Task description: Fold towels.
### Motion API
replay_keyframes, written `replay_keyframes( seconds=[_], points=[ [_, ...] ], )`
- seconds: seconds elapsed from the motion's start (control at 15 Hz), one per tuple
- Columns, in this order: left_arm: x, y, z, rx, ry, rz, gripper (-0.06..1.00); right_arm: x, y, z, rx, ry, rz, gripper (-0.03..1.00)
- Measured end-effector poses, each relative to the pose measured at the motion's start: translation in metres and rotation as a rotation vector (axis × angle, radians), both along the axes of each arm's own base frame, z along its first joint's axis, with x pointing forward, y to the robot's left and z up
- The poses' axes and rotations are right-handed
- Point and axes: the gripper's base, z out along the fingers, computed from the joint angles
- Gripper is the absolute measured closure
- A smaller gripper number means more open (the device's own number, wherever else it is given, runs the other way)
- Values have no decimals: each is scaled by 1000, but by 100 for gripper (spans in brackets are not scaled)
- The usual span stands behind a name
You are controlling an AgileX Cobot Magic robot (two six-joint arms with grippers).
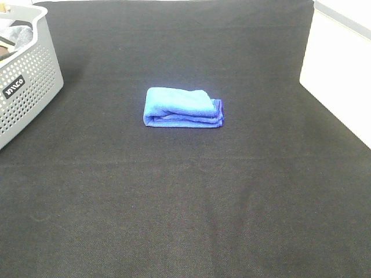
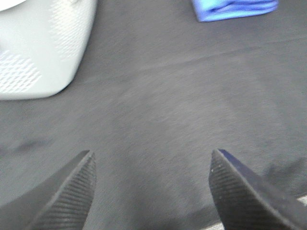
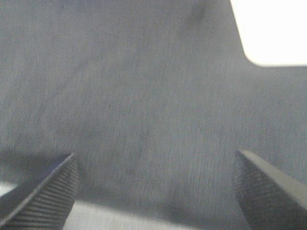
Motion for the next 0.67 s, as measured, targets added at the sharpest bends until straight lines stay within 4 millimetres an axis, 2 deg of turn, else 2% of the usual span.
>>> replay_keyframes(
  seconds=[0.2, 0.67],
  points=[
    [2, -7, -7, 11, -11, -100, 30, -1, 0, 1, 4, -33, -2, 14],
    [2, -7, -7, 25, -15, -106, 30, 6, 0, -3, 6, -72, -10, 14]
  ],
)
